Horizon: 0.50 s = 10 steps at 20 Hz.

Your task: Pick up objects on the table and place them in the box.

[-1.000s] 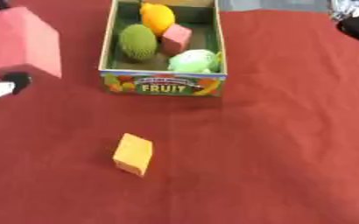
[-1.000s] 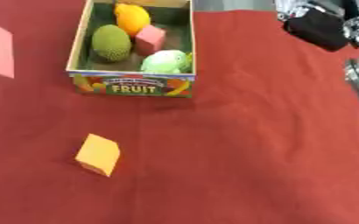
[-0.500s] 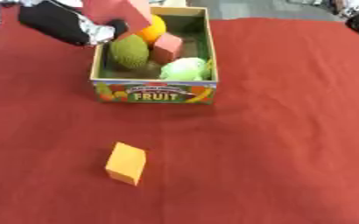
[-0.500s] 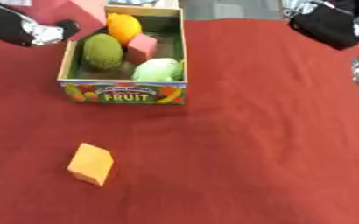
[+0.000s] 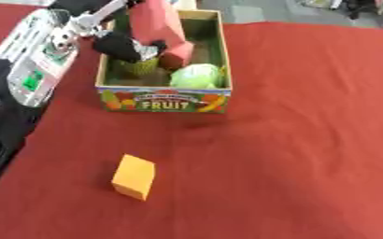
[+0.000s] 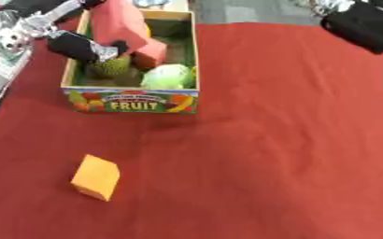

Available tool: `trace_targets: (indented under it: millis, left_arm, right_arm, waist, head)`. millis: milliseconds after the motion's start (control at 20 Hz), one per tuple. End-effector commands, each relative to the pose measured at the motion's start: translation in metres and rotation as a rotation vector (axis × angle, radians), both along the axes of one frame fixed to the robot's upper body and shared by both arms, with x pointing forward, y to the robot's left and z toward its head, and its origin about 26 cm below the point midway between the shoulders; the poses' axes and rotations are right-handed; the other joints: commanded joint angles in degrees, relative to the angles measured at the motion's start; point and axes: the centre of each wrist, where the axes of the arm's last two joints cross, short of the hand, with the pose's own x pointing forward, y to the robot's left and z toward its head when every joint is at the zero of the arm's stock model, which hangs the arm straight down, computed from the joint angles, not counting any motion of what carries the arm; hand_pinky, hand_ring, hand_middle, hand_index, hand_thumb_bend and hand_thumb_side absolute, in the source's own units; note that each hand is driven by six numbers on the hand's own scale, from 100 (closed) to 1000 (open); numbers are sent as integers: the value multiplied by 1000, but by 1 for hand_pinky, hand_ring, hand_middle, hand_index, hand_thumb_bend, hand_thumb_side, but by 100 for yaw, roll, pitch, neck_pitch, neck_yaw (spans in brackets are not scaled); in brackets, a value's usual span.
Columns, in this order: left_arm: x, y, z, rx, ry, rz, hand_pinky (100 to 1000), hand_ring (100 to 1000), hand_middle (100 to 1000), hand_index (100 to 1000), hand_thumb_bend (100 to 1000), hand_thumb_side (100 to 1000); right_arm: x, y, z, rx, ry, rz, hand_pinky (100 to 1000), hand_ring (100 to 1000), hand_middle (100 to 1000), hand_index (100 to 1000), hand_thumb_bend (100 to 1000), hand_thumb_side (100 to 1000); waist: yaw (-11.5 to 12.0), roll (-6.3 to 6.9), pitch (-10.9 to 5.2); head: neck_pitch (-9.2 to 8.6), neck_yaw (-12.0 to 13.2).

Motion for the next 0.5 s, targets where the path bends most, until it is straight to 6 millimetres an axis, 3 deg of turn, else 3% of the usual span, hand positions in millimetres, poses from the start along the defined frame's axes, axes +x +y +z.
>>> trace_targets:
  millis: [50,150,300,500]
  left_arm:
    - [4,1,6,31,-24,-12,820,789,725,865,356,555]
    - [6,3,2,91,-7,1,878,861,808,926,446,599]
    - [8,7,-1,200,-1,51,937,924,868,950,551,606]
    - [10,12,-3,267,3,126,973,963,900,976,668,745]
  right_arm:
    - [-4,0,8,-9,-26,4,843,831,742,868,100,514]
    - [-4,0,8,-7,-25,3,843,830,742,867,100,515]
    - [-4,-1,7,-5,-22,0,843,831,742,867,100,524]
    - [-4,-1,5,-2,-19,-2,843,831,742,867,100,527]
  waist:
    - [-13,-67,-77]
    - [-13,-60,-72]
    - [-10,-45,-64]
    - [-14,-31,-58]
  head:
    - [-41,-11]
    - [-25,-42]
    - [-11,-90]
    - [-6,-122]
